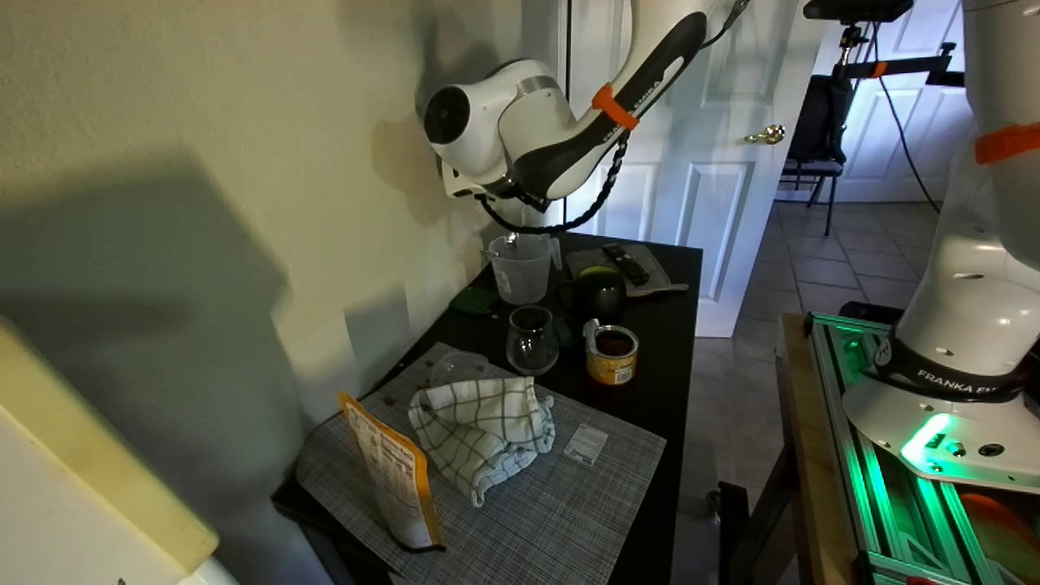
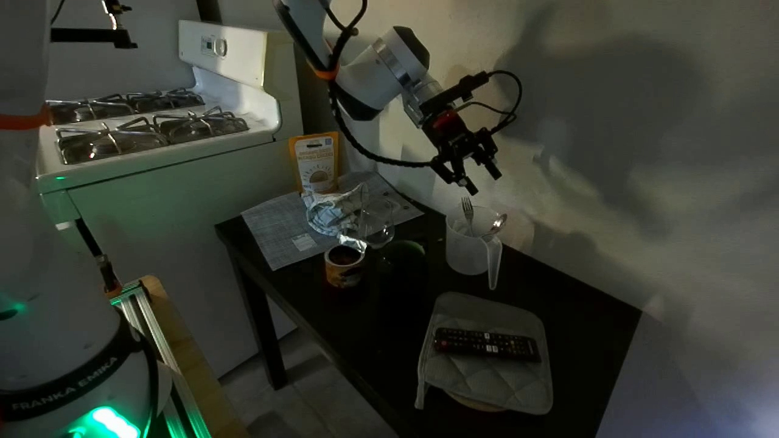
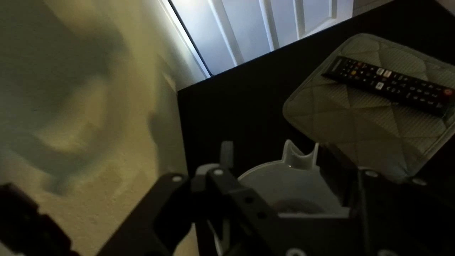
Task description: Put the spoon inside the jug
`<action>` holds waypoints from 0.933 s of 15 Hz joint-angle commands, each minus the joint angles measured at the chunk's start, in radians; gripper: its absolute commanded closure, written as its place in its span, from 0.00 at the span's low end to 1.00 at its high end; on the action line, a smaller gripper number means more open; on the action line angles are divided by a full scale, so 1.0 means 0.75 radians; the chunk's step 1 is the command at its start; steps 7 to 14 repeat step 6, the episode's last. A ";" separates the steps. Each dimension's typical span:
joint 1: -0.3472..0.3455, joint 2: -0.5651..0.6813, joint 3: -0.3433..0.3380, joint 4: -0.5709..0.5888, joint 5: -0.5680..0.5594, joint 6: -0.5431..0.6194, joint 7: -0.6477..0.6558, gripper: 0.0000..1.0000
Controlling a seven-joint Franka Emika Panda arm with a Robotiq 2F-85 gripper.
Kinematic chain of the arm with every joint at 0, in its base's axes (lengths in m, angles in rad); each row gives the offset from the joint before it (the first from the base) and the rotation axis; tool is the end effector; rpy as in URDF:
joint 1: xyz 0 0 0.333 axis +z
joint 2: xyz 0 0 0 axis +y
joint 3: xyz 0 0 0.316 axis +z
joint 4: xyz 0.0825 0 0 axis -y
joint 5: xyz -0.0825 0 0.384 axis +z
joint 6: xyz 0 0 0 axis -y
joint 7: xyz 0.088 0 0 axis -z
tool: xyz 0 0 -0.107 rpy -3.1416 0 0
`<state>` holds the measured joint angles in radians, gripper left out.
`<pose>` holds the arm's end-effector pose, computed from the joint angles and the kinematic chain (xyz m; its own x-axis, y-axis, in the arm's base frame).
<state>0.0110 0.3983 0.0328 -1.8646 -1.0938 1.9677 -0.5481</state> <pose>0.6241 -0.0314 0.3091 0.3848 0.5581 -0.7352 0.9210 -0.1795 0.3457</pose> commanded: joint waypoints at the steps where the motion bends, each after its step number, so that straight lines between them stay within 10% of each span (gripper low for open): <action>1: 0.029 -0.185 0.040 -0.162 0.022 -0.110 -0.106 0.03; 5: 0.055 -0.385 0.097 -0.363 0.111 -0.211 -0.130 0.00; 14: 0.047 -0.247 0.077 -0.207 0.061 -0.198 -0.131 0.00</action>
